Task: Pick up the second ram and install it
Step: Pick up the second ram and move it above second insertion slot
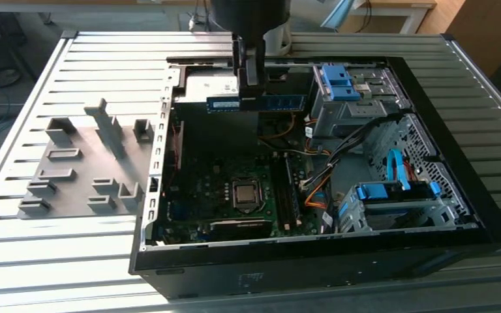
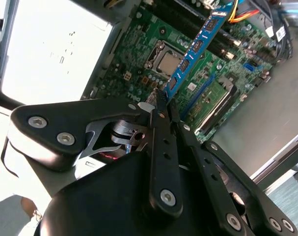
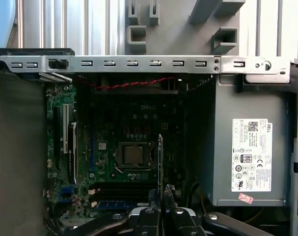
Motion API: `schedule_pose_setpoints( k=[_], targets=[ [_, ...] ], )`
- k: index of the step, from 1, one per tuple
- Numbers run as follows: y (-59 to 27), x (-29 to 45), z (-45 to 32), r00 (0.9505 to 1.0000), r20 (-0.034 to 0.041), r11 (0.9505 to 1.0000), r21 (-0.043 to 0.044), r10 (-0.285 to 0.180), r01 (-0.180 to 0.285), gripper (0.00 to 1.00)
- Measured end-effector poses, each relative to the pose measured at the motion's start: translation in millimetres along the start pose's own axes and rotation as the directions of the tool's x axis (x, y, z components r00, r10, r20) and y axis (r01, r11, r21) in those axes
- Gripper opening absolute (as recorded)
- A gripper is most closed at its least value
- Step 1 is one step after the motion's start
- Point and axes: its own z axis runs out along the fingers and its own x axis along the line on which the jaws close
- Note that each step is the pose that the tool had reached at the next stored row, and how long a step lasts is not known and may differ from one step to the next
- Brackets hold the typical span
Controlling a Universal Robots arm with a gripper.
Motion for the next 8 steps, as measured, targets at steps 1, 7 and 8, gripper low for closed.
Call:
schedule_pose_setpoints(
  k=[1, 7, 8],
  targets=[
    [-1.6, 0.0, 0.0, 1.0, -0.0001, 1.0, 0.0, 0.0, 0.0, 0.14],
    [-11.7, -0.1, 0.4, 1.0, -0.0002, 1.0, 0.0, 0.005, -0.005, 0.14],
    [-13.7, -0.1, 0.4, 1.0, -0.0002, 1.0, 0.0, 0.006, -0.006, 0.14]
  ],
)
